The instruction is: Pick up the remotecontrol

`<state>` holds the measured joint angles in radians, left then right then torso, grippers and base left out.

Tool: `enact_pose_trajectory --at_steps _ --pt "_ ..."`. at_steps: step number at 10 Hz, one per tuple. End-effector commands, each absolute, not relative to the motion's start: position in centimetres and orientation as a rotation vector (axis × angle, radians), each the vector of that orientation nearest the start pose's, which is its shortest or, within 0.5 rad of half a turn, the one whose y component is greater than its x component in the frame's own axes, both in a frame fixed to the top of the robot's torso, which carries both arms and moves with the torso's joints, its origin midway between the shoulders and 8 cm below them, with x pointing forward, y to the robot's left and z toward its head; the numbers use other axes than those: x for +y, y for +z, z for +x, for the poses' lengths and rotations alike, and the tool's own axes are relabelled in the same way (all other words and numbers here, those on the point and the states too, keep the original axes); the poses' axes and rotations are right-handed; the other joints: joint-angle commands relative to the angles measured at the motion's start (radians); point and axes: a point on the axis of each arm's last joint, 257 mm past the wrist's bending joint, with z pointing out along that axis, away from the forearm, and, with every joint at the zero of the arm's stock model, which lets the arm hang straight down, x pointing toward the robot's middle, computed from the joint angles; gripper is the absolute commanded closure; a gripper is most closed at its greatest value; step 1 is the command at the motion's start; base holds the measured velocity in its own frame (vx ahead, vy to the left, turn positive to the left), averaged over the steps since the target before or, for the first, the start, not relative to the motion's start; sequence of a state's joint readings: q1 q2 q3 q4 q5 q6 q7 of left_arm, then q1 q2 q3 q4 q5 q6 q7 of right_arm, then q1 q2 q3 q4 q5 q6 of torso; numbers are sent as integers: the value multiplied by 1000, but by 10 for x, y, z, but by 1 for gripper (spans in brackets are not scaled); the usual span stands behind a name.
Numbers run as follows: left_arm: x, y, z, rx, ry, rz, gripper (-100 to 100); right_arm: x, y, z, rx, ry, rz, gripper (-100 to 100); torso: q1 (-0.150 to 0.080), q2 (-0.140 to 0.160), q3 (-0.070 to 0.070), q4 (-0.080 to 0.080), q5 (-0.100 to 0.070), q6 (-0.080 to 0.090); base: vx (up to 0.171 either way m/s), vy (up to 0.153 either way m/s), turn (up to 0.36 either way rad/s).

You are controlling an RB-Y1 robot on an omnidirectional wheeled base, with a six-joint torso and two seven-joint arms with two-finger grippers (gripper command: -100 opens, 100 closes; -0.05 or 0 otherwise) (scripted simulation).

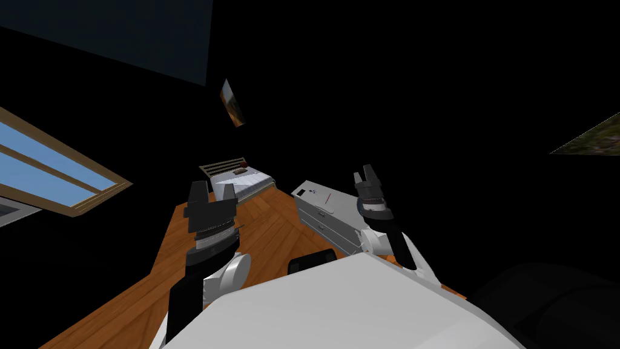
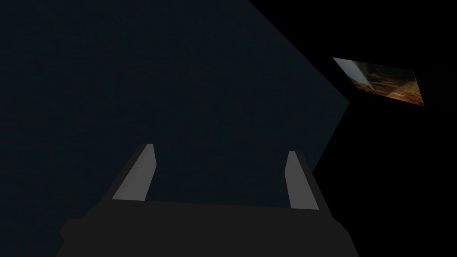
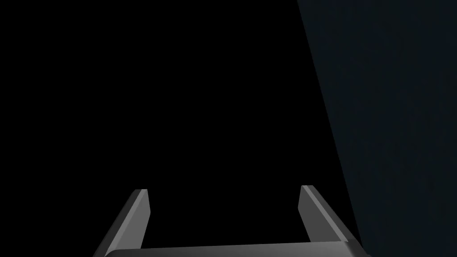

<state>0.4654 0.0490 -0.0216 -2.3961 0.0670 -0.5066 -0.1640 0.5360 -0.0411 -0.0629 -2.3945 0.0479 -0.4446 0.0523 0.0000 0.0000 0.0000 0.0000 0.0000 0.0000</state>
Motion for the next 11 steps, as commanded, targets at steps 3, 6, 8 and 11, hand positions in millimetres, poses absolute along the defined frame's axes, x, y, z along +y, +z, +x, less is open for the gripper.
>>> enact_pose_trajectory --at_steps 3,6,8,11 --pt "264 86 318 539 -1262 -489 0 -270 12 341 783 1191 576 -100 7 4 2 1 1 0 -72 94 -42" --pt "264 86 318 539 -1262 -489 0 -252 -46 351 918 1219 639 -100 9 7 4 2 2 0 -107 148 -39" --pt "264 86 318 539 -1262 -489 0 -245 -70 352 974 1226 662 -100 11 9 5 2 3 0 -124 144 -29" --pt "264 86 318 539 -1262 -489 0 -230 -121 349 1098 1236 704 -100 6 5 3 1 2 0 -84 105 -12"
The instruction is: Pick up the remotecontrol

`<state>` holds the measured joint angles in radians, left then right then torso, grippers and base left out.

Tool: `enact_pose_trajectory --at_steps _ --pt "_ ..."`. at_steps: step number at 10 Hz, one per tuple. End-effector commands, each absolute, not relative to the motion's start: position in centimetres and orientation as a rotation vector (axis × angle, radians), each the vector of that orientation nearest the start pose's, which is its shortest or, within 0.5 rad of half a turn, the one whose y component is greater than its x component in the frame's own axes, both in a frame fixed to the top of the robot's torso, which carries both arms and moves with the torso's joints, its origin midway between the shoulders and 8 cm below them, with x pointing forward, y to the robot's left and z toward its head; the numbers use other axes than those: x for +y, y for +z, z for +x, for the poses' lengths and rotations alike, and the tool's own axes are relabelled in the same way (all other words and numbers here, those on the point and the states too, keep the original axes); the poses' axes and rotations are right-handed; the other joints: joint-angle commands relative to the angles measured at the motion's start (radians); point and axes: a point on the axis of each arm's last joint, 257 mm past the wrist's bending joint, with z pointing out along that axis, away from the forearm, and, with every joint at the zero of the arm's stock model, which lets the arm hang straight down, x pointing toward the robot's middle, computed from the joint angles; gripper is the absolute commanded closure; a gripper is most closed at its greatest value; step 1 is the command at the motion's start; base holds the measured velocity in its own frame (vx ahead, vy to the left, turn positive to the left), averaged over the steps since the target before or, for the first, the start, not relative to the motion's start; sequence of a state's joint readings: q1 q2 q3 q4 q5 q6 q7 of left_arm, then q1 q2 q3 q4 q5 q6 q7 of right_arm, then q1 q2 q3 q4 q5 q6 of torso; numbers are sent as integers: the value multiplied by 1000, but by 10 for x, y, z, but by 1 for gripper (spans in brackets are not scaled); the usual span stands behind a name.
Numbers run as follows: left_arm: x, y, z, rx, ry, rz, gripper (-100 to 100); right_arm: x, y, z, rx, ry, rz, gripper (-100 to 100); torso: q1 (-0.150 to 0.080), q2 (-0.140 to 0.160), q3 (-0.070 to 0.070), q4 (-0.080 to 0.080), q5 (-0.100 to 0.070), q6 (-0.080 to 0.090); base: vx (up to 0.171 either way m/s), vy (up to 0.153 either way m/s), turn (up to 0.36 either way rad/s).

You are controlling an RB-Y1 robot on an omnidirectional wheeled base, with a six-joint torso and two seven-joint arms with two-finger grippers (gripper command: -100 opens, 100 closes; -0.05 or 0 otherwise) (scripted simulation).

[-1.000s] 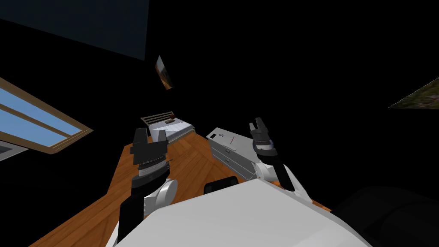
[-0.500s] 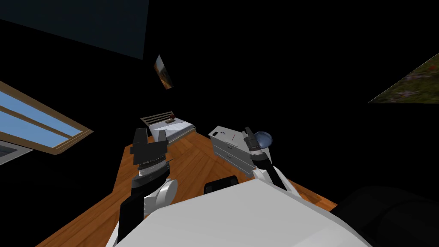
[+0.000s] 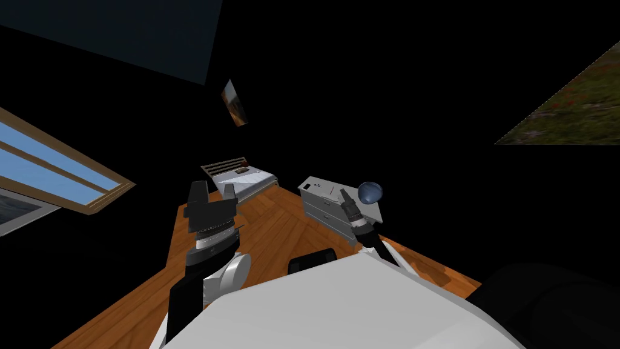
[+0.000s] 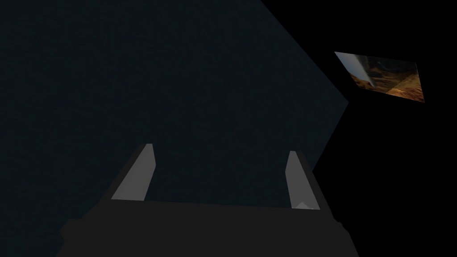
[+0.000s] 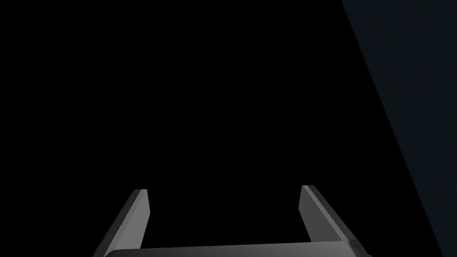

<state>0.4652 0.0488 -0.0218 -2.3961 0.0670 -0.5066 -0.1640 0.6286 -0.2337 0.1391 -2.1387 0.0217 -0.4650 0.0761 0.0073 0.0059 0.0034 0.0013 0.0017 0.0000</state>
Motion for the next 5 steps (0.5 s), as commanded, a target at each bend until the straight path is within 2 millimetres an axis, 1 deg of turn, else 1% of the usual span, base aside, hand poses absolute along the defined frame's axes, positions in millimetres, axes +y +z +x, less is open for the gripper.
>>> enact_pose_trajectory --at_steps 1,2,3,4,5 --pt "264 86 318 539 -1262 -489 0 -230 -124 350 1103 1233 709 -100 0 0 0 0 0 0 -67 93 -13" --pt "264 86 318 539 -1262 -489 0 -223 -150 345 1169 1235 726 -100 -1 -1 0 0 0 0 -70 97 -5" --pt "264 86 318 539 -1262 -489 0 -223 -153 345 1175 1232 730 -100 -1 -1 -1 0 0 0 -75 73 -6" --pt "264 86 318 539 -1262 -489 0 -216 -180 338 1245 1231 745 -100 -2 -1 0 0 0 0 -80 124 15" --pt "264 86 318 539 -1262 -489 0 -209 -202 329 1312 1232 750 -100 1 0 0 0 0 0 -148 197 21"
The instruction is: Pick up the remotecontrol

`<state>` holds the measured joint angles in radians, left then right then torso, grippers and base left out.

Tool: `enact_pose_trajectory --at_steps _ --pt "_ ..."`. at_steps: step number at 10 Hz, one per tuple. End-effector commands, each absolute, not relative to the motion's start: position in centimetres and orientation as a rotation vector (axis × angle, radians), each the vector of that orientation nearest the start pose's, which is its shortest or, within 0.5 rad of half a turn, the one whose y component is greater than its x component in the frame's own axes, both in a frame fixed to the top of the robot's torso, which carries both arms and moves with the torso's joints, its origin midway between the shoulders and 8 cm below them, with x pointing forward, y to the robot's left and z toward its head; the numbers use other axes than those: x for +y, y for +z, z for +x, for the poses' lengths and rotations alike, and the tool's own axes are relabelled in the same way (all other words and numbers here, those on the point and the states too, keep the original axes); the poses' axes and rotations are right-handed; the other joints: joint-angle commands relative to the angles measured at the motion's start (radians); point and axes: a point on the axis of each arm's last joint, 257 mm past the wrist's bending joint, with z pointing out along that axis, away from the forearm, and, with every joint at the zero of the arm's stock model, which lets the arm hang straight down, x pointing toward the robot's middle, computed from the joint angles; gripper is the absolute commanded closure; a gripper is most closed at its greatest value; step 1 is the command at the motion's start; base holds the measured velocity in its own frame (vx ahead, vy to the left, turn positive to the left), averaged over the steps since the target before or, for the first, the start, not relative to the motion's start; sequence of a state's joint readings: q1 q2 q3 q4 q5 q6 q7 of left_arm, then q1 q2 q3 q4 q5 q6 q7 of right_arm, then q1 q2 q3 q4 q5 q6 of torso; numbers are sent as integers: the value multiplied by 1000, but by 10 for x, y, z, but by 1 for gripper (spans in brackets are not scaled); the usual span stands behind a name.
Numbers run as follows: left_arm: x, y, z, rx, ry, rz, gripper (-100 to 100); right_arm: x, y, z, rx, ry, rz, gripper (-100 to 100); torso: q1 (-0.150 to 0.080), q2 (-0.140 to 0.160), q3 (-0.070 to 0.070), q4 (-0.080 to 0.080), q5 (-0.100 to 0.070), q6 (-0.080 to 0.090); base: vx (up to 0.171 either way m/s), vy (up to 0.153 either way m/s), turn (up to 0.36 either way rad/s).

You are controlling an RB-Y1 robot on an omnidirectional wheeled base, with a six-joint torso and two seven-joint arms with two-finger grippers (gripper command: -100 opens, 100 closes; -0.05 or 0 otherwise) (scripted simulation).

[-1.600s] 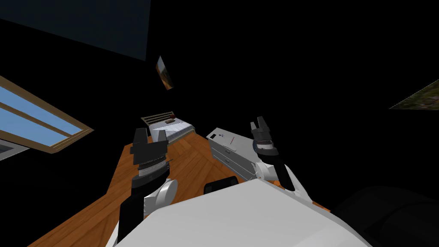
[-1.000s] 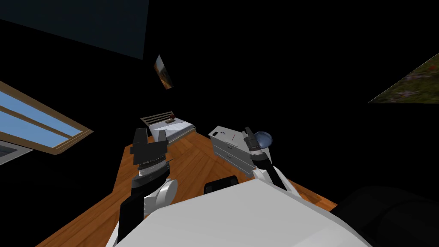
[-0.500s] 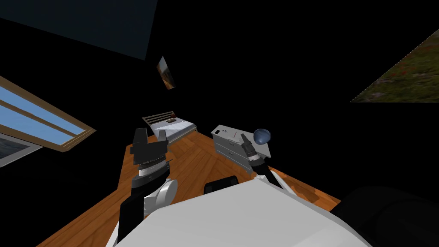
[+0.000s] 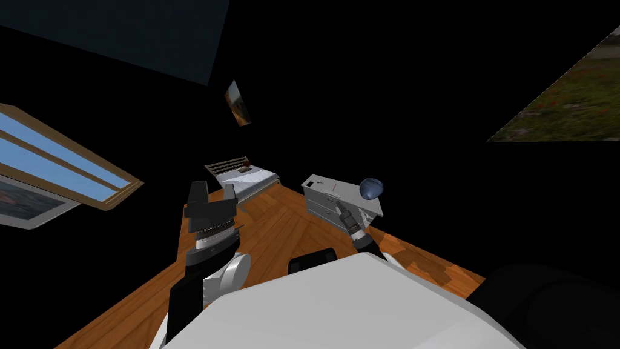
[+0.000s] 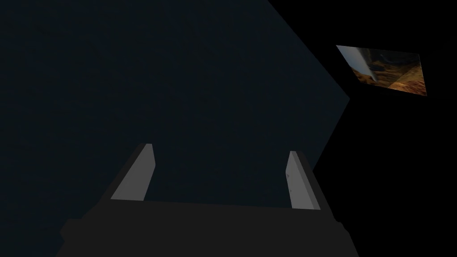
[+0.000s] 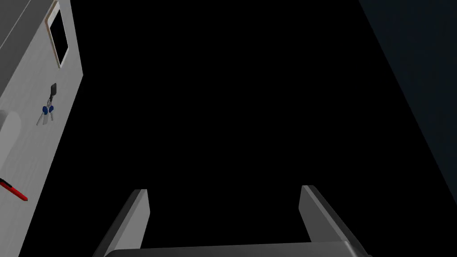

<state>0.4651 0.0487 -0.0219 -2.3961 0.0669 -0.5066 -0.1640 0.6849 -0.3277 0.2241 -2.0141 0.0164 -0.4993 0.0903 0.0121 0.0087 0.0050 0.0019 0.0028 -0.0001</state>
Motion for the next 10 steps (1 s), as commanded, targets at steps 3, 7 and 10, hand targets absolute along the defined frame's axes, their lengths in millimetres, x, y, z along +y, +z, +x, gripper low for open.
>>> enact_pose_trajectory --at_steps 3,7,10 --pt "264 86 318 539 -1262 -489 0 -208 -244 316 1415 1206 778 -100 -4 -3 -2 0 -1 0 -76 115 18" --pt "264 86 318 539 -1262 -489 0 -206 -303 285 1588 1166 785 -100 -5 -6 -3 -1 -1 0 -46 97 45" --pt "264 86 318 539 -1262 -489 0 -212 -351 250 1758 1117 761 -100 -6 -6 -3 -1 -1 0 -36 105 78"
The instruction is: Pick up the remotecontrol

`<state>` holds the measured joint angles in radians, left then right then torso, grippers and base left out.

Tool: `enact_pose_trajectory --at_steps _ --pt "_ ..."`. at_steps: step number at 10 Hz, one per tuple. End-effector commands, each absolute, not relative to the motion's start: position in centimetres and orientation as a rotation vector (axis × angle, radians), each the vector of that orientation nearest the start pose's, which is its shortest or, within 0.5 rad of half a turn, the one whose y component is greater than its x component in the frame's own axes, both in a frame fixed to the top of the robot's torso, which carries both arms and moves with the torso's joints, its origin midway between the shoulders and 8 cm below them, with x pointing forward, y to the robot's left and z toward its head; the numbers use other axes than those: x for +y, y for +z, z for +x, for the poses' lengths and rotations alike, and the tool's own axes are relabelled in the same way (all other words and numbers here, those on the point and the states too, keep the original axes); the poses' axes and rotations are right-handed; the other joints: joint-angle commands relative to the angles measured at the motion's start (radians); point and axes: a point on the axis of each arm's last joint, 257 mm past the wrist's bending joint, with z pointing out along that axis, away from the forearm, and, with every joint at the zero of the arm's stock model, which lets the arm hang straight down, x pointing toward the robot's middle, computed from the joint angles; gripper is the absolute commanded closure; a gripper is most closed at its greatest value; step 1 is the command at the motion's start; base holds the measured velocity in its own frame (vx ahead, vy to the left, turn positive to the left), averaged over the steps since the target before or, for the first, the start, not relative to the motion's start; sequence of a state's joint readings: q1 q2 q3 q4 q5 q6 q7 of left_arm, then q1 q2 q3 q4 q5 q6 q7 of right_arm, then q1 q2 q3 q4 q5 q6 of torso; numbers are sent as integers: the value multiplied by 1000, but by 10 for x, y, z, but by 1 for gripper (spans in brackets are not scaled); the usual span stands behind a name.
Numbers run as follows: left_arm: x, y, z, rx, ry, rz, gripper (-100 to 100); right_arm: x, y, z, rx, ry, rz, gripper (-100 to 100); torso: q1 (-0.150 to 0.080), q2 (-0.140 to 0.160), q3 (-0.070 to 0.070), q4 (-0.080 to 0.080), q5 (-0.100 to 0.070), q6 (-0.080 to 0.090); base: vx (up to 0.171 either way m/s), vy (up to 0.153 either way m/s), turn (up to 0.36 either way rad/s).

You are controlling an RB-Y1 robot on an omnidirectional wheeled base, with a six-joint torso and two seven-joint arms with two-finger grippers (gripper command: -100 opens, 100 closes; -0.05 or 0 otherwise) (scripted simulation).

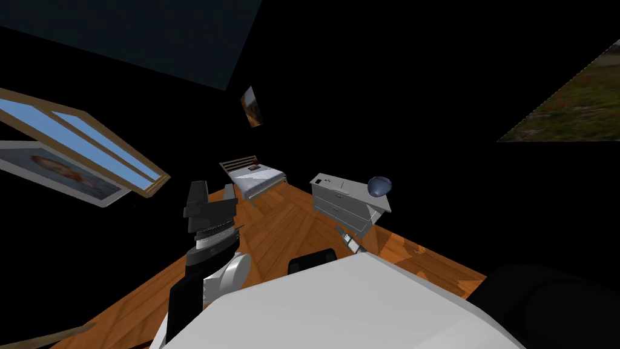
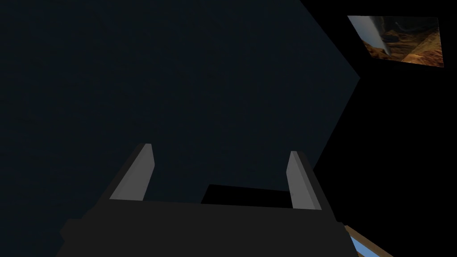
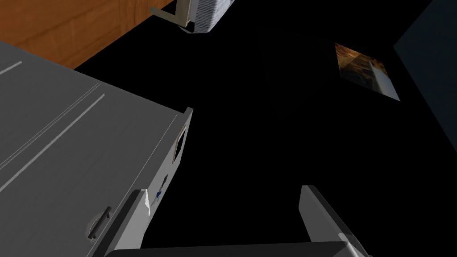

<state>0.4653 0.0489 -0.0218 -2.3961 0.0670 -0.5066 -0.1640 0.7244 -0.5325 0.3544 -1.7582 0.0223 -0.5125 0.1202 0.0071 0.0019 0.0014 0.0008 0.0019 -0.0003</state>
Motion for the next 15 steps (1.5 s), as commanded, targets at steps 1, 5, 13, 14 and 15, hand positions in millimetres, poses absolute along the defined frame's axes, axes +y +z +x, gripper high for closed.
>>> enact_pose_trajectory --at_steps 1,5,13,14,15 --pt "264 86 318 539 -1262 -489 0 -216 -360 246 1774 1102 772 -100 0 0 0 0 0 0 -23 90 46" --pt "264 86 318 539 -1262 -489 0 -236 -408 203 1958 1020 731 -100 -3 -1 0 0 0 0 -19 78 99" --pt "264 86 318 539 -1262 -489 0 -334 -484 104 2369 739 527 -100 -6 -4 -2 -1 -1 0 18 57 170" --pt "264 86 318 539 -1262 -489 0 -337 -484 103 2374 734 520 -100 -7 -4 -2 -1 -1 0 31 13 110" --pt "264 86 318 539 -1262 -489 0 -360 -488 92 2434 678 457 -100 -7 -4 -2 -1 -1 0 35 21 242"
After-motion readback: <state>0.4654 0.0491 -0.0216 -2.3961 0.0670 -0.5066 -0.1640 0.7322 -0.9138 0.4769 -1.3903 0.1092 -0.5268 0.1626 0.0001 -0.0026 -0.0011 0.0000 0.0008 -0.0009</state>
